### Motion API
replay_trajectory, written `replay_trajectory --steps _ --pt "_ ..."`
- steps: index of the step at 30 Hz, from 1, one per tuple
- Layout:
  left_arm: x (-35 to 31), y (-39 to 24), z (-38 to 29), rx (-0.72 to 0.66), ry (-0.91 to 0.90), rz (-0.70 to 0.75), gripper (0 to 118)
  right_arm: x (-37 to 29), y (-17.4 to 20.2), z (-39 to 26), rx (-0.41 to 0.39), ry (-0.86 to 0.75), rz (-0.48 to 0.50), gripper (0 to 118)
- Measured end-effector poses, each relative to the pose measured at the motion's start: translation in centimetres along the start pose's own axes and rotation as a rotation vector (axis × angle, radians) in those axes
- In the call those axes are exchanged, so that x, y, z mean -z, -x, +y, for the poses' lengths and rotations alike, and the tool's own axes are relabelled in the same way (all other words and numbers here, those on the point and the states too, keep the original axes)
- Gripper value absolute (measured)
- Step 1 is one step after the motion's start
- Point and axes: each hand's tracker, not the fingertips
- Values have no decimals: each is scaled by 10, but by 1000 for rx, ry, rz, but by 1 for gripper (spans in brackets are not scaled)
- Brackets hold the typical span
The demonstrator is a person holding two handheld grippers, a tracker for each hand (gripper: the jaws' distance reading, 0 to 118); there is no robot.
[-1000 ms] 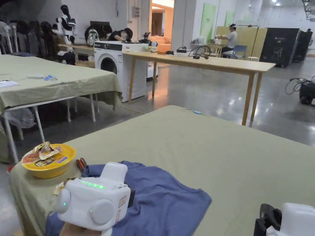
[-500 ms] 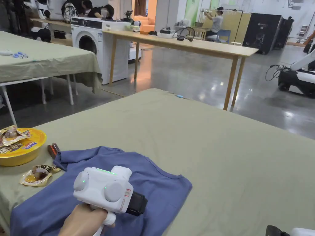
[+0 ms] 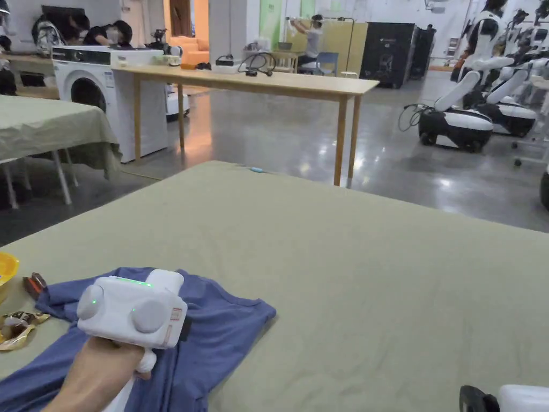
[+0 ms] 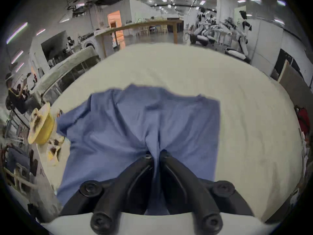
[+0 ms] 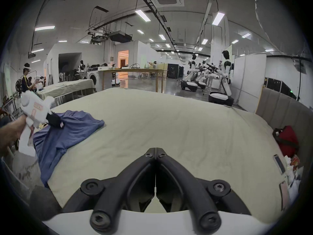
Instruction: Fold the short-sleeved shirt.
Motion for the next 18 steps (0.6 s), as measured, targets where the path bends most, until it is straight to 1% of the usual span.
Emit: replay_trajectory --steps 4,5,6,7,12,15,18 --pt "-38 -44 33 129 -53 -73 0 -27 -32 -4 36 -14 -70 1" --pt "-54 -62 40 139 -105 -77 0 -33 -40 -5 50 -19 -85 1" --pt "-64 -80 48 173 -116 -120 0 -40 -47 -6 64 -24 -106 1" --pt "-71 -97 55 174 -126 -156 0 -46 -53 -6 72 -24 -118 1" --pt "-116 -206 82 291 -219 -356 0 -76 -83 -13 84 -37 -194 1" --pt "-134 -276 93 352 -227 -492 0 -89 -103 -18 114 -38 -243 1" --pt "-142 -346 94 434 -237 -580 0 -98 -123 -23 145 -35 -299 1"
